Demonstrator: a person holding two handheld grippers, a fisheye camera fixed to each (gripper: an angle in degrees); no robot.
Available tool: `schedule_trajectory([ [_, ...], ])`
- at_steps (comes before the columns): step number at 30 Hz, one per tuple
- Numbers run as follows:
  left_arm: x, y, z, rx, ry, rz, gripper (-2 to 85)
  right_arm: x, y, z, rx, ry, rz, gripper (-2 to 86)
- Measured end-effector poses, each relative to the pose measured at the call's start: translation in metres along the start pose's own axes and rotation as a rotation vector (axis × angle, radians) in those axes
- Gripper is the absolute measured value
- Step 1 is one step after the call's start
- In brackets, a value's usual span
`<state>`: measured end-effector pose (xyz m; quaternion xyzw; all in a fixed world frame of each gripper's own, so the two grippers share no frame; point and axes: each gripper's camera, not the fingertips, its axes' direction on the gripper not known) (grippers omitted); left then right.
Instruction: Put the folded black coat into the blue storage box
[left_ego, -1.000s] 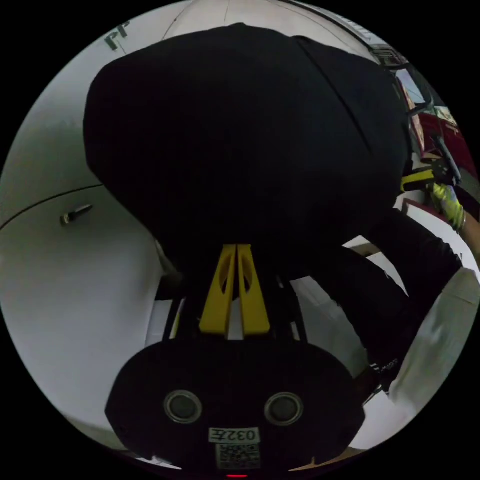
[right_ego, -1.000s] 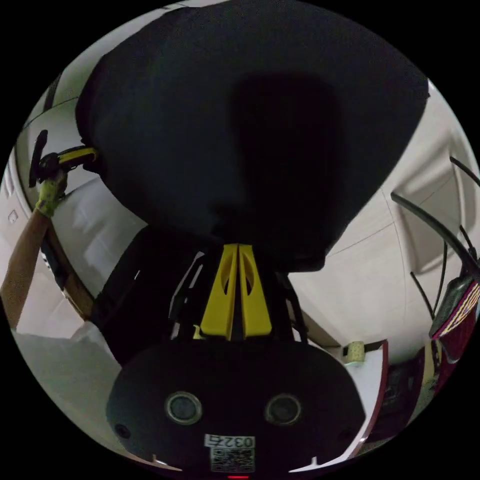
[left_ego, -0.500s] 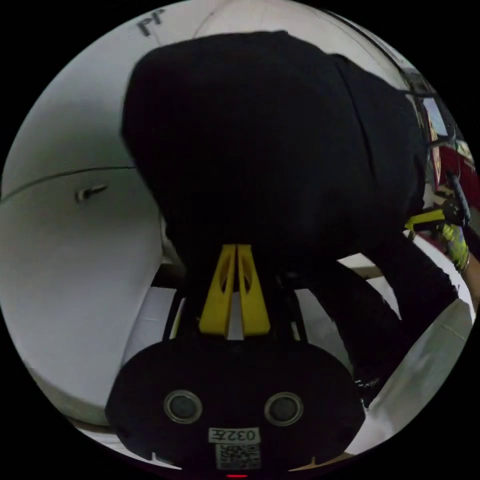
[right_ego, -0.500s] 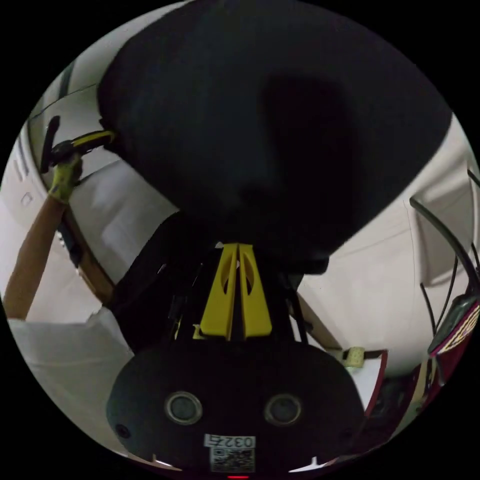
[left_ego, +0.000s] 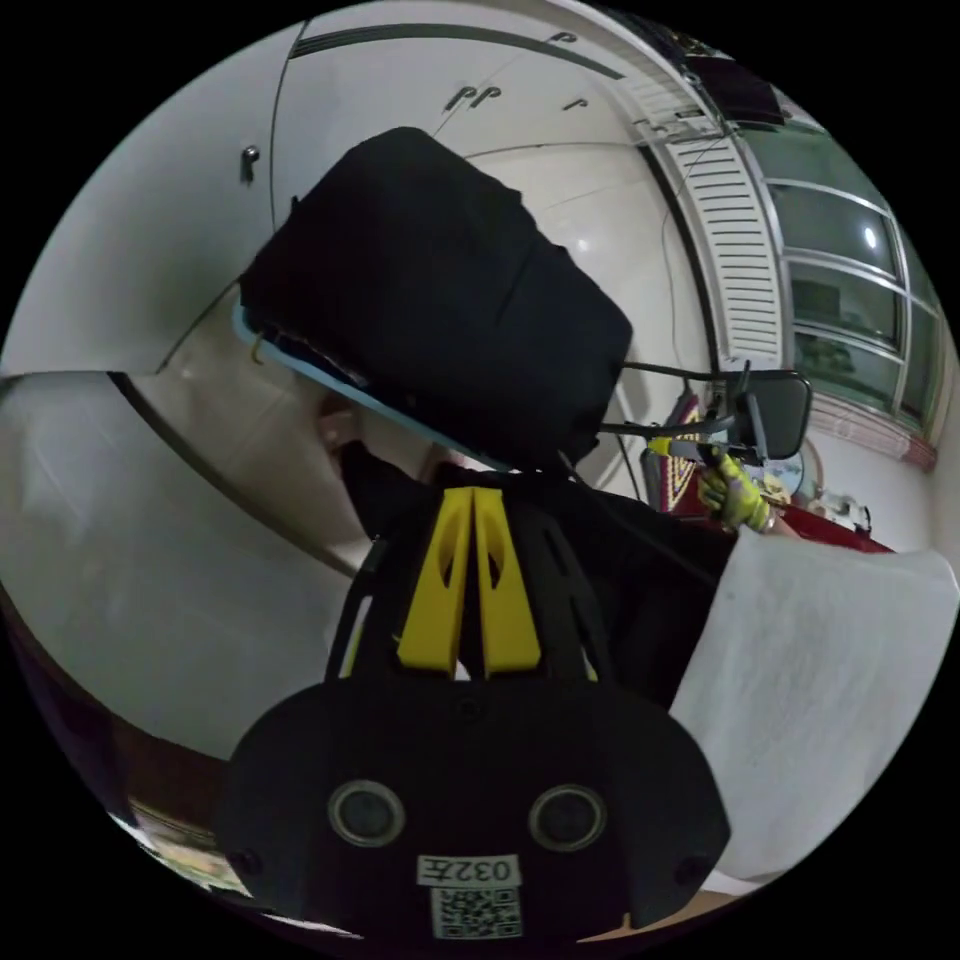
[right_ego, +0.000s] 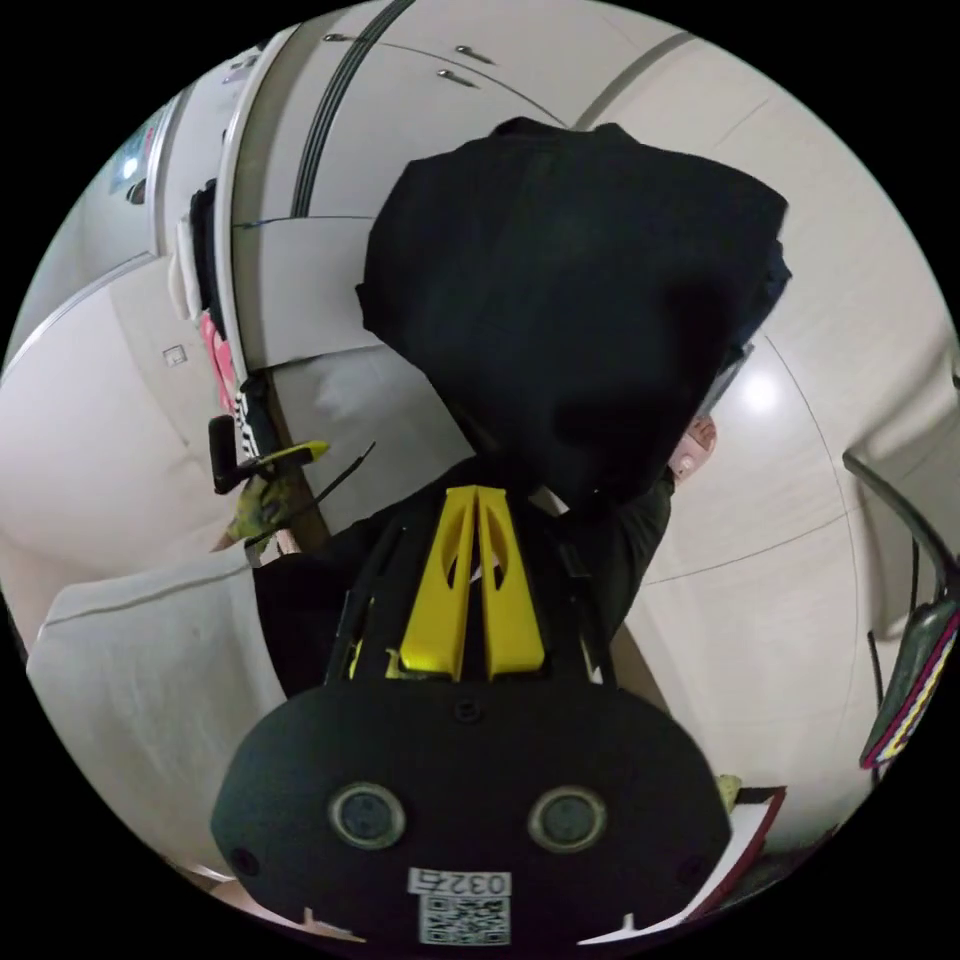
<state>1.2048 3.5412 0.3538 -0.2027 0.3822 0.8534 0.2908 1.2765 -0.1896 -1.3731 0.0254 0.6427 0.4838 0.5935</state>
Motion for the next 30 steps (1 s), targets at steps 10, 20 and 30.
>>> schedule_trajectory([
  [10,-0.039,0.072,0.033,0.250,0.135,-0.074,-0.9,-0.007,-0.028,-0.006,-0.125,-0.009,-0.175,-1.0],
  [20,-0.153,0.100,0.000,0.551,0.182,-0.079,-0.9,-0.023,-0.005,0.028,-0.088,-0.029,-0.204,-1.0],
  [30,-0.293,0.106,-0.039,0.728,0.219,-0.058,-0.9,-0.086,0.030,0.131,-0.082,-0.057,-0.263,-1.0],
])
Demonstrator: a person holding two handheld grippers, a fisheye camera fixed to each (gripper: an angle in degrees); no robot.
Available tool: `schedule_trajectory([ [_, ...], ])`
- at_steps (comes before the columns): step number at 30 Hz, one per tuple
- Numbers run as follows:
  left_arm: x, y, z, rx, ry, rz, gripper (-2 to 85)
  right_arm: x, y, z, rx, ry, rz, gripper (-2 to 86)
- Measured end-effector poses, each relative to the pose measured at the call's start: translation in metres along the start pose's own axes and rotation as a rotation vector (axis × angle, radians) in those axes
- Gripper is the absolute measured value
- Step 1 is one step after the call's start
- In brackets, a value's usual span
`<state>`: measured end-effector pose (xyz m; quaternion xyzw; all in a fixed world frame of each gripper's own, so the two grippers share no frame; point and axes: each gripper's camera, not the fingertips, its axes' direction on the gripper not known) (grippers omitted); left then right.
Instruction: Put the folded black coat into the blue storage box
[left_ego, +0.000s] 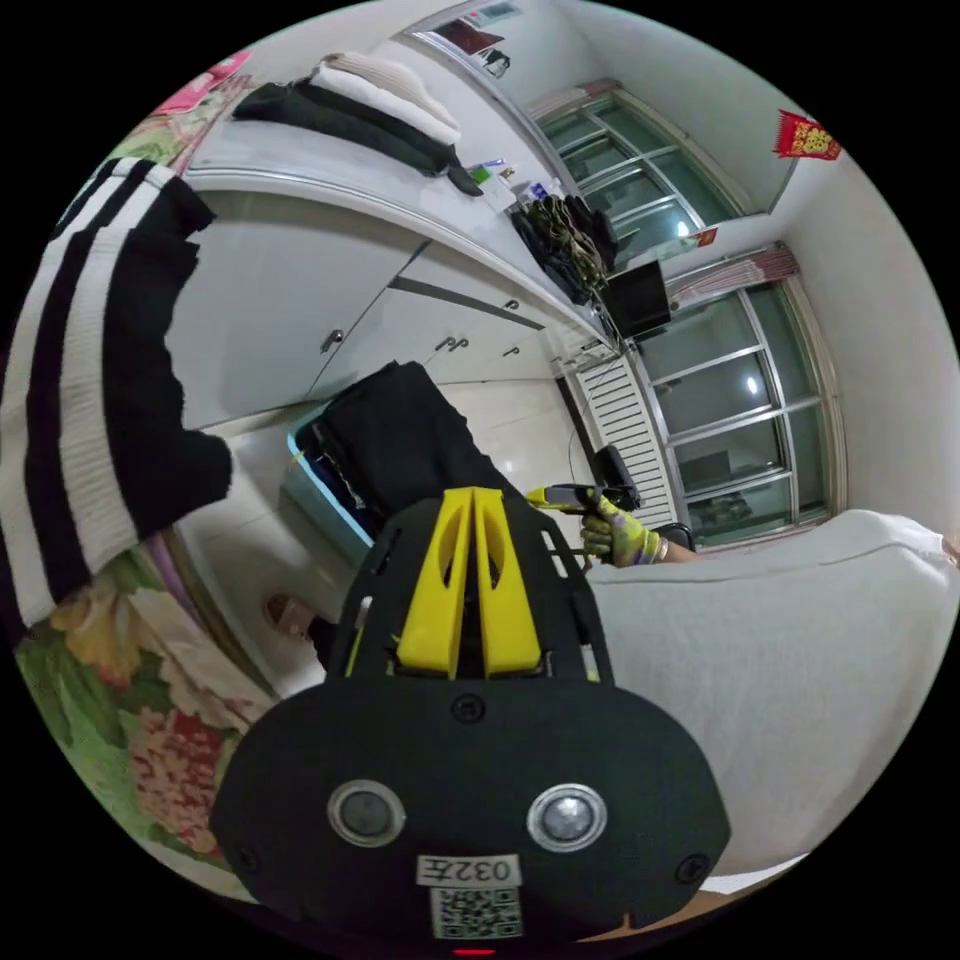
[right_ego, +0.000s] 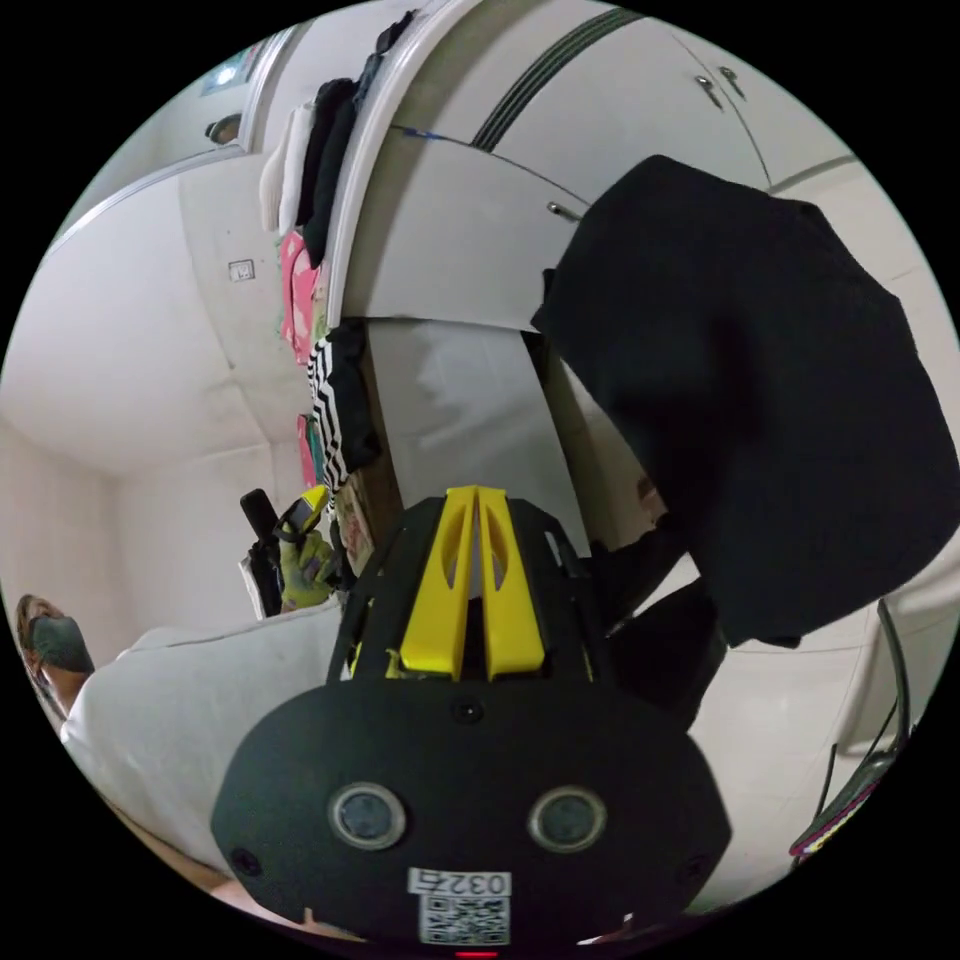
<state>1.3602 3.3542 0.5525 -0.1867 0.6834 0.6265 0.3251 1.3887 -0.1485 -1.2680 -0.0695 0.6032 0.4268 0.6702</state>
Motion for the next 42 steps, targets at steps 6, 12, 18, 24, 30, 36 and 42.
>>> schedule_trajectory([
  [6,-0.042,-0.018,-0.020,0.018,-0.164,-0.021,-0.9,-0.040,-0.013,0.067,-0.123,0.037,-0.101,-1.0],
  [12,-0.062,-0.022,-0.035,0.097,-0.276,-0.117,-0.9,-0.069,-0.038,0.114,-0.149,0.028,-0.202,-1.0],
  [18,-0.066,-0.024,-0.055,0.176,-0.511,-0.216,-0.9,-0.111,-0.060,0.129,-0.038,-0.034,-0.325,-1.0],
  [24,-0.078,-0.065,-0.031,0.062,-0.823,-0.278,-0.9,-0.163,-0.120,0.137,0.035,-0.005,-0.491,-1.0],
  [30,-0.106,-0.137,0.021,-0.052,-0.924,-0.453,-0.9,-0.244,-0.226,0.159,0.095,0.123,-0.732,-0.9],
  [36,-0.142,-0.190,0.037,-0.066,-0.874,-0.602,-1.0,-0.315,-0.331,0.166,0.211,0.262,-0.876,0.2],
  [42,-0.205,-0.209,0.029,0.022,-0.612,-0.776,-1.0,-0.336,-0.451,0.197,0.169,0.449,-0.814,7.6],
])
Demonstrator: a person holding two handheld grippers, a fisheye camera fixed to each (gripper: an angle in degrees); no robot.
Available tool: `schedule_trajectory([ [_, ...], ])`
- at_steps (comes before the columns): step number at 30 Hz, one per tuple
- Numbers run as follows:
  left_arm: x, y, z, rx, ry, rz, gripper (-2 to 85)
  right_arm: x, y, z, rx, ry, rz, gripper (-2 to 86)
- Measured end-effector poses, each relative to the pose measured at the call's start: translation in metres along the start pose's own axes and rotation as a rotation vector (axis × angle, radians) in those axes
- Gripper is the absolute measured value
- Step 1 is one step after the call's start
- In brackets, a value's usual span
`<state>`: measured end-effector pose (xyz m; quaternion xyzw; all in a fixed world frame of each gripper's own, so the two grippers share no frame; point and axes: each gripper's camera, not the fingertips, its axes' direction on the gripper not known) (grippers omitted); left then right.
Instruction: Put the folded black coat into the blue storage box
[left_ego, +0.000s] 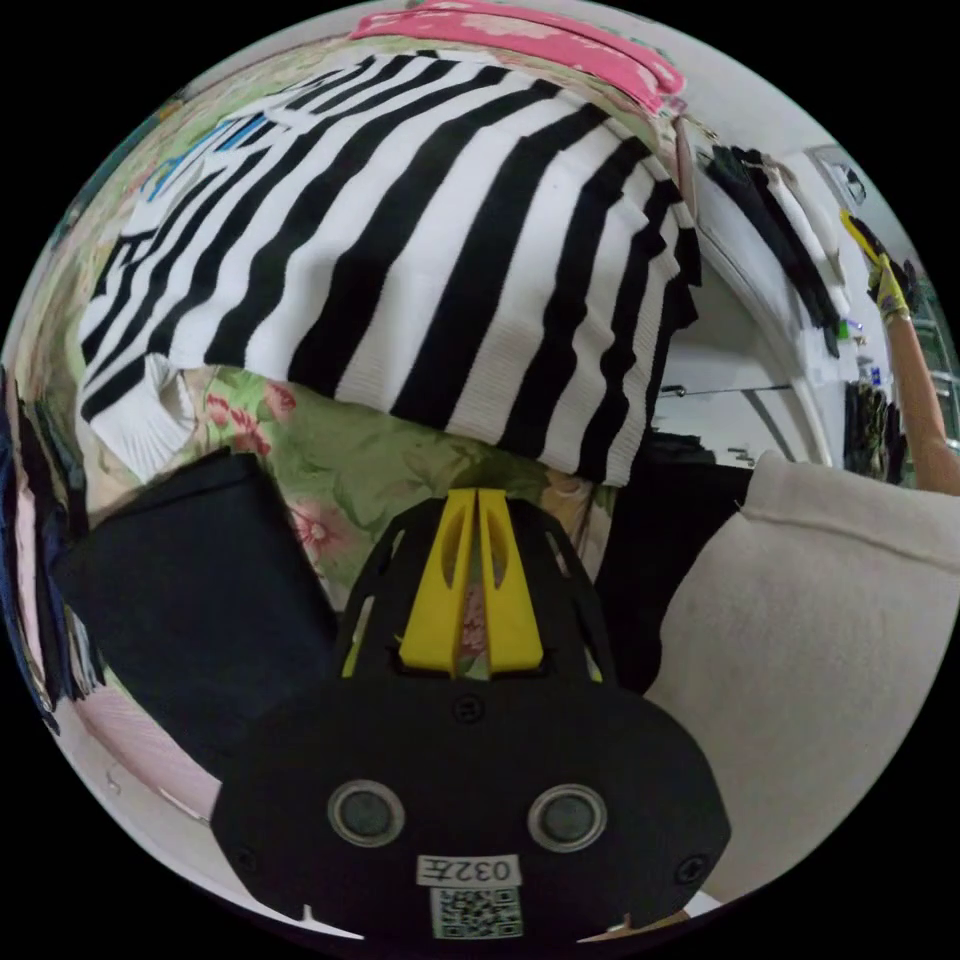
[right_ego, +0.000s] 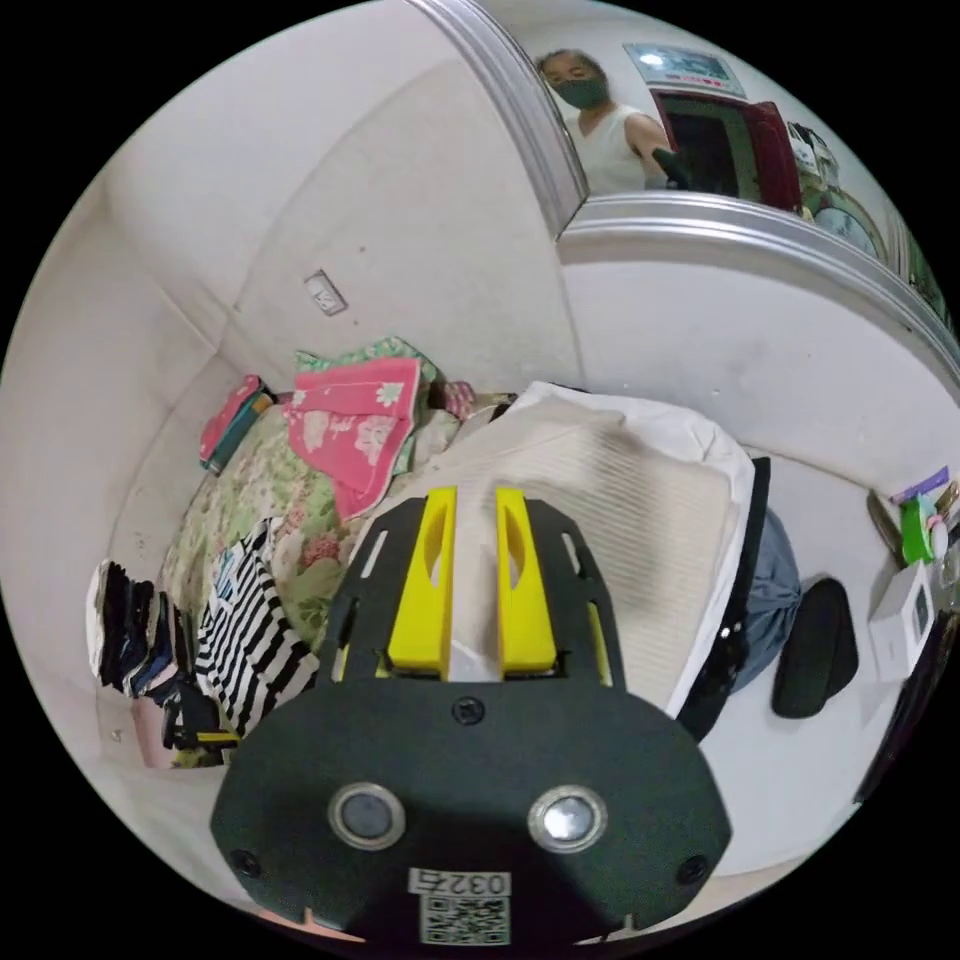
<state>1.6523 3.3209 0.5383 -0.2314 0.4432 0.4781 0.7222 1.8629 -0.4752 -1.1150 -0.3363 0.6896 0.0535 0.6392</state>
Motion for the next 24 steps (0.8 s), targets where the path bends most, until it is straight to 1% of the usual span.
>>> schedule_trajectory([
  [5,-0.003,-0.028,0.028,0.013,0.080,-0.050,-1.0,0.028,-0.040,0.075,-0.162,0.140,0.034,8.9],
  [6,-0.003,-0.035,0.036,0.017,0.091,-0.068,-1.0,0.035,-0.042,0.093,-0.204,0.163,0.041,7.0],
  [7,-0.002,-0.038,0.040,0.019,0.095,-0.076,-1.0,0.036,-0.041,0.098,-0.205,0.191,0.043,6.0],
  [8,-0.001,-0.044,0.049,0.025,0.097,-0.085,-1.0,0.038,-0.036,0.102,-0.180,0.252,0.036,2.9],
  [9,0.002,-0.049,0.057,0.033,0.093,-0.089,-1.0,0.042,-0.031,0.107,-0.177,0.267,0.016,0.9],
  [11,0.008,-0.056,0.070,0.050,0.080,-0.091,-1.0,0.054,-0.021,0.106,-0.145,0.258,0.010,-0.3],
  [13,0.012,-0.062,0.084,0.069,0.071,-0.093,-1.0,0.071,-0.007,0.098,-0.097,0.203,0.024,-0.7],
  [15,0.014,-0.069,0.104,0.100,0.081,-0.108,-1.0,0.096,0.021,0.069,0.046,0.023,0.050,-0.9],
  [16,0.015,-0.070,0.109,0.108,0.086,-0.110,-1.0,0.101,0.030,0.060,0.085,-0.029,0.054,-0.9],
  [18,0.011,-0.071,0.127,0.161,0.132,-0.141,-1.0,0.107,0.073,0.027,0.218,-0.237,0.026,-1.0],
  [19,0.010,-0.069,0.130,0.194,0.150,-0.153,-1.0,0.105,0.084,0.022,0.235,-0.294,0.008,-1.0],
  [21,0.007,-0.057,0.137,0.355,0.242,-0.175,-1.0,0.092,0.131,0.010,0.253,-0.481,-0.054,-1.0],
  [24,0.007,-0.041,0.148,0.504,0.305,-0.149,-1.0,0.069,0.195,0.011,0.234,-0.637,-0.102,-1.0],
])
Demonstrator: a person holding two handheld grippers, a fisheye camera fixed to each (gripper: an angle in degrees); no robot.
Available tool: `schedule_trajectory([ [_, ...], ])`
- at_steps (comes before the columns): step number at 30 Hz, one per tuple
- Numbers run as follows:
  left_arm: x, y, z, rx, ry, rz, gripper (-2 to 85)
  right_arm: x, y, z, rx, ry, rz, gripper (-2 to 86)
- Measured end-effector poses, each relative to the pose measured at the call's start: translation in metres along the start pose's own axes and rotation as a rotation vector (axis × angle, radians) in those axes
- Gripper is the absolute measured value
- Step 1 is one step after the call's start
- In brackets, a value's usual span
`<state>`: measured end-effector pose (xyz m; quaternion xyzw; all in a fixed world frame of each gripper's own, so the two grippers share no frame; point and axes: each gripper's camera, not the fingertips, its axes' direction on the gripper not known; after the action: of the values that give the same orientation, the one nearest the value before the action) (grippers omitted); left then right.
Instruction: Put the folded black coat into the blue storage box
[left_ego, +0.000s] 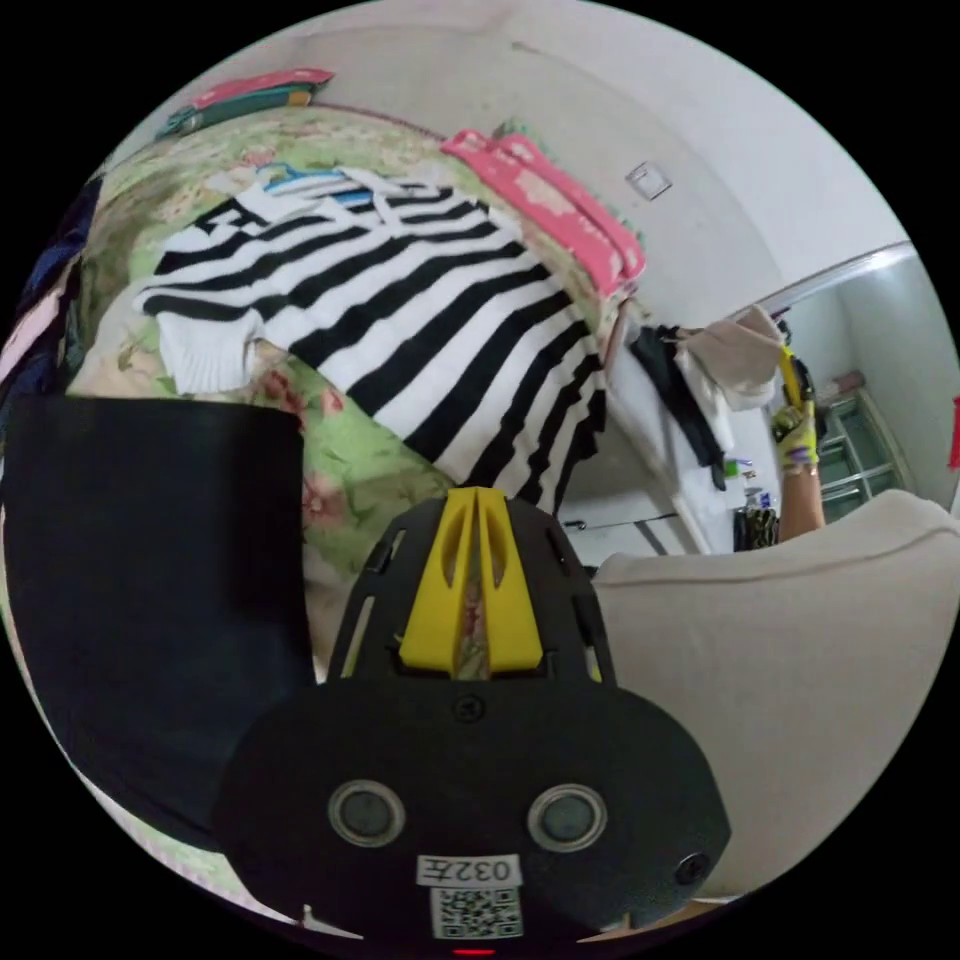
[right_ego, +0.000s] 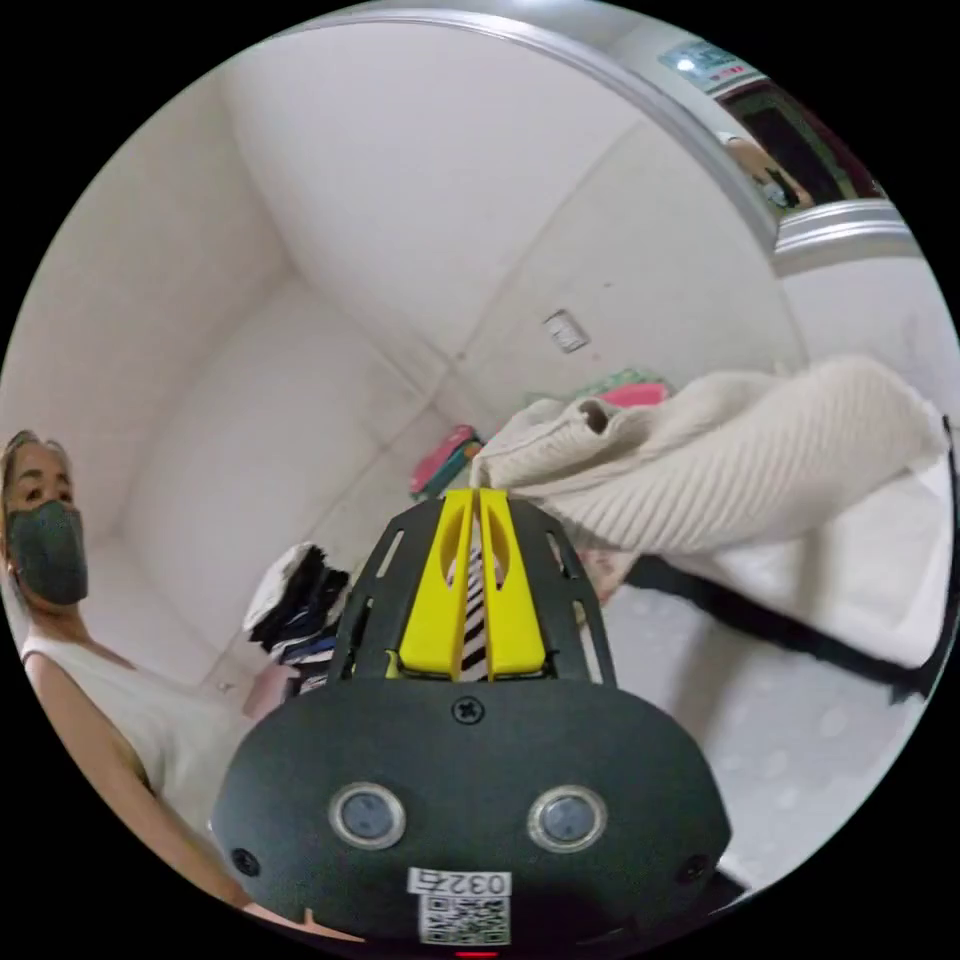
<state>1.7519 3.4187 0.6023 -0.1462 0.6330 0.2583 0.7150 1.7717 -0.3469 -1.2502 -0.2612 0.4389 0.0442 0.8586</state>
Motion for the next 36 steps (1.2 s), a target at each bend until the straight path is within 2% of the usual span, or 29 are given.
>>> schedule_trajectory([
  [4,-0.004,0.029,0.003,0.116,0.067,0.086,-1.0,-0.029,0.067,-0.003,0.079,-0.286,-0.005,-1.0],
  [6,-0.011,0.056,0.003,0.181,0.112,0.146,-1.0,-0.070,0.094,0.005,0.060,-0.450,-0.082,-1.0],
  [10,-0.027,0.111,0.000,0.253,0.132,0.222,-1.0,-0.143,0.129,0.016,0.005,-0.554,-0.213,-1.0],
  [14,-0.061,0.193,-0.008,0.361,0.105,0.204,-0.9,-0.193,0.162,0.035,-0.083,-0.755,-0.308,-1.0],
  [19,-0.106,0.300,-0.025,0.618,0.085,0.047,-0.9,-0.222,0.202,0.085,-0.247,-0.978,-0.333,-1.0],
  [21,-0.117,0.355,-0.025,0.741,0.007,-0.028,-0.9,-0.222,0.222,0.116,-0.344,-1.079,-0.306,-1.0],
  [26,-0.124,0.458,0.012,0.887,-0.119,-0.288,-0.9,-0.217,0.274,0.176,-0.594,-1.155,-0.307,-1.0],
  [30,-0.077,0.523,0.068,0.961,-0.242,-0.492,-0.9,-0.185,0.312,0.210,-0.729,-1.234,-0.305,-1.0],
  [33,-0.031,0.556,0.117,1.002,-0.306,-0.641,-0.9,-0.152,0.327,0.228,-0.760,-1.339,-0.256,-1.0],
  [36,0.006,0.579,0.166,1.028,-0.324,-0.767,-0.9,-0.139,0.337,0.232,-0.802,-1.409,-0.298,-1.0],
])
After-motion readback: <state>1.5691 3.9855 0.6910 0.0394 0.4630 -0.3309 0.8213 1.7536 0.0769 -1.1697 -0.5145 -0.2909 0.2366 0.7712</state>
